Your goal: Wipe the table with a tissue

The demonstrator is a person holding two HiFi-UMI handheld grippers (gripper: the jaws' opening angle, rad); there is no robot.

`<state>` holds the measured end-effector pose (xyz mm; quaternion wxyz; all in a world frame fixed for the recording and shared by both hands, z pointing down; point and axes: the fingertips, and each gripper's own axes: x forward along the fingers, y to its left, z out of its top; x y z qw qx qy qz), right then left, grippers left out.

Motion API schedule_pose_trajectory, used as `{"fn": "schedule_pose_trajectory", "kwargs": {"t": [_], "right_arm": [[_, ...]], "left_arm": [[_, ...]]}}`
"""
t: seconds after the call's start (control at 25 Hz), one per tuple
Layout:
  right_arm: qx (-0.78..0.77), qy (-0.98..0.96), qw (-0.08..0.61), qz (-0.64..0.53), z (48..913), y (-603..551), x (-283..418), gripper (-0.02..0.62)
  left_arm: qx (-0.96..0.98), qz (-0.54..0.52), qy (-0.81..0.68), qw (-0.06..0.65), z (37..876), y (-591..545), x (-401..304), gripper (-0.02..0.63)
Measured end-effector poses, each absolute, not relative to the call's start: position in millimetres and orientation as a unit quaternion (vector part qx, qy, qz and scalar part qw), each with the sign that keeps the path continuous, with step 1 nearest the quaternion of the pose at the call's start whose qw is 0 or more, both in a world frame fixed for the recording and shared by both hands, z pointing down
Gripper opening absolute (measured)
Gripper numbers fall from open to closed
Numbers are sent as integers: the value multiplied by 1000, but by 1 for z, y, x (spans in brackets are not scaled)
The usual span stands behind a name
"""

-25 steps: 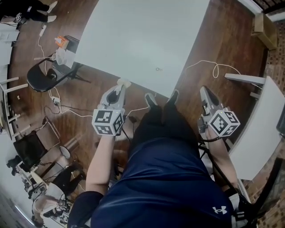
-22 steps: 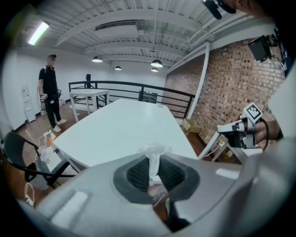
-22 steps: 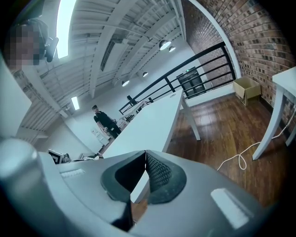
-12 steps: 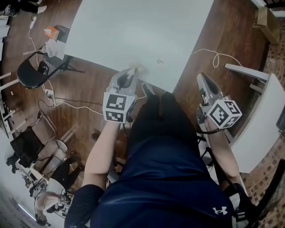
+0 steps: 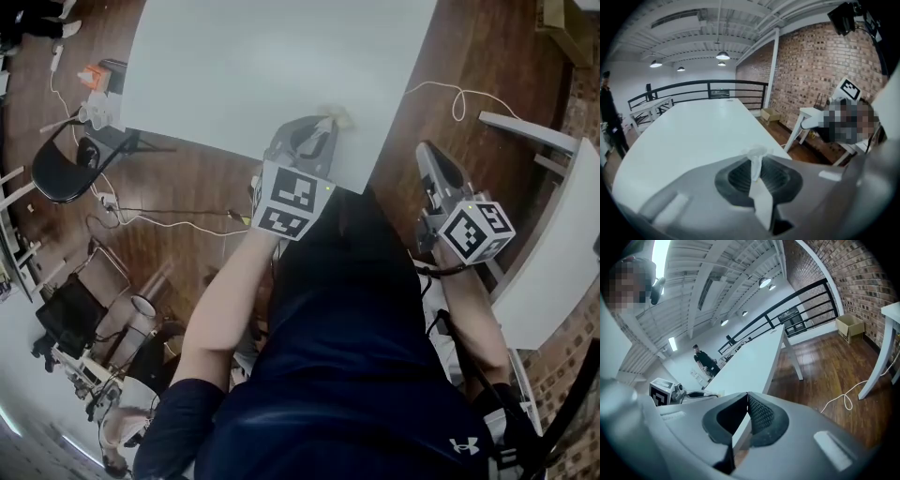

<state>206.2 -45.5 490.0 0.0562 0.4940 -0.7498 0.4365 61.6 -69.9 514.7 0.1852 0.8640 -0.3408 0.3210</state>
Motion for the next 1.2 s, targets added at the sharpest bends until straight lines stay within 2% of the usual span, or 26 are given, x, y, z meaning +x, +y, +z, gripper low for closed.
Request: {"fn": "schedule_pose_trajectory", "kwargs": {"t": [0.44,0.68,1.2], "right_arm": [[490,-736,65,463,507,-35,207,11],[483,-734,68,472,513,-28,205,11],[474,-732,71,484,515,-29,197,11]], "left_arm": [[855,408,-276,162,556,-53,99,20],[852,414,-281,154,561,-50,103,20],[846,416,-278,182,562,-51,90,20]]}}
